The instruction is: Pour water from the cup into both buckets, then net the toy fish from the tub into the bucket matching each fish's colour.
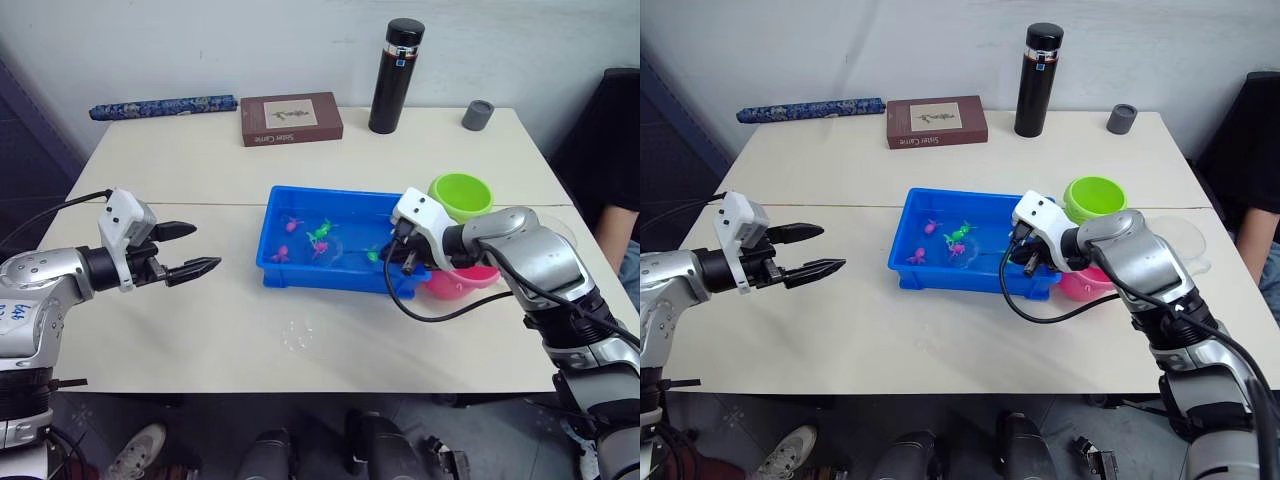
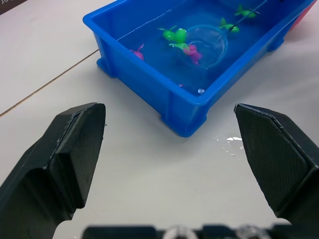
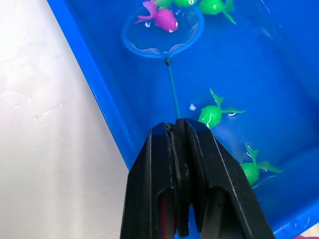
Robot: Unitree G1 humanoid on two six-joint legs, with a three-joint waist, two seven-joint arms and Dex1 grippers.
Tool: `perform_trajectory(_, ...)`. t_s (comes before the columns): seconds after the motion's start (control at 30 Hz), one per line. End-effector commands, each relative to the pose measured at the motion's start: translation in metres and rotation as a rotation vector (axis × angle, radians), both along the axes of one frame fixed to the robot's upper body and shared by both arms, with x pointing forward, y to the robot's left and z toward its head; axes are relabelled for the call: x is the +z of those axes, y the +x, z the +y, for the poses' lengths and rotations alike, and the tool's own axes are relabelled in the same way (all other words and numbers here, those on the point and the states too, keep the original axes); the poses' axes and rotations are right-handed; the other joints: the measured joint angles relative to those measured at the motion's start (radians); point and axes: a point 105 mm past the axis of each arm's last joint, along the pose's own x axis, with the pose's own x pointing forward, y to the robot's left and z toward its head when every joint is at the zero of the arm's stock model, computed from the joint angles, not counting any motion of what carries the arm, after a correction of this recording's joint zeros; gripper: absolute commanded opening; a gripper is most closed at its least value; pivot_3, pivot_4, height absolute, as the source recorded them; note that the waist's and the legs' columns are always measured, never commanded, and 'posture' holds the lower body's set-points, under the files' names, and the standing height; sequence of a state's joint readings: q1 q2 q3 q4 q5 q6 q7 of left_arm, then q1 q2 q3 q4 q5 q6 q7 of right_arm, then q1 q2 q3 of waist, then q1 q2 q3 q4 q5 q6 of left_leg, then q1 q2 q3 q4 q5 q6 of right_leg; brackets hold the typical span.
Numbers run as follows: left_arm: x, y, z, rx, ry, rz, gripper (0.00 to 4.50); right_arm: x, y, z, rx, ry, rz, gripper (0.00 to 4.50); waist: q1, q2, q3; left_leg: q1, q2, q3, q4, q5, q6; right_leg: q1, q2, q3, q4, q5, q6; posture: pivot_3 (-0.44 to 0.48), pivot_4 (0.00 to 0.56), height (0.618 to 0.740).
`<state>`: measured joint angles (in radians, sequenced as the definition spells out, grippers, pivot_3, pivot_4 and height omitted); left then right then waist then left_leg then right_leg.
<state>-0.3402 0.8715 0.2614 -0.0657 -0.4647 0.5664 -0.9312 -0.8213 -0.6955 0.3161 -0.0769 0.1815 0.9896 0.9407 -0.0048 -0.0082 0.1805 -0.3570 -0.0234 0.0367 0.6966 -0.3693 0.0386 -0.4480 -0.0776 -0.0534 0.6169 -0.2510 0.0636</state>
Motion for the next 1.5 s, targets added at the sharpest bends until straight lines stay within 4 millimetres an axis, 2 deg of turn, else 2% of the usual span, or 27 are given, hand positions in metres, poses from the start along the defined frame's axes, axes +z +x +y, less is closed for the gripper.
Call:
perform_trajectory(0.03,0.013,0.0,0.001,-0.005,0.009,-0.048,4.46,0.015,0.0,-0.002,0.012,-0.008,-0.042,0.0,0.0,0.0,0.0,0.0,0.0,0.0,0.0,0.0,0.0,0.0,0.0,0.0,0.0,0.0,0.0,0.0,0.15,0.74)
perform_trajectory(0.37,0.013,-0.001,0.002,-0.002,0.011,-0.049,4.46,0.003,0.0,-0.021,0.001,-0.12,-0.025,0.0,0.0,0.0,0.0,0.0,0.0,0.0,-0.001,0.0,0.0,0.0,0.0,0.0,-0.002,0.0,0.0,0.0,0.15,0.74)
perform_trajectory(1.17,0.013,0.001,0.0,-0.005,0.009,-0.055,4.46,0.015,0.01,-0.058,-0.08,-0.228,-0.066,0.0,0.001,0.0,0.0,0.0,0.0,0.0,-0.004,0.0,0.0,0.0,0.0,-0.001,-0.005,0.0,0.0,0.0,0.15,0.74)
perform_trajectory(1.5,0.013,0.002,-0.002,-0.005,0.006,-0.055,4.46,0.015,-0.004,-0.071,-0.058,-0.278,-0.009,0.0,0.001,0.0,0.0,0.0,0.0,0.0,-0.005,0.0,0.0,0.0,0.0,-0.001,-0.006,0.0,0.0,0.0,0.15,0.74)
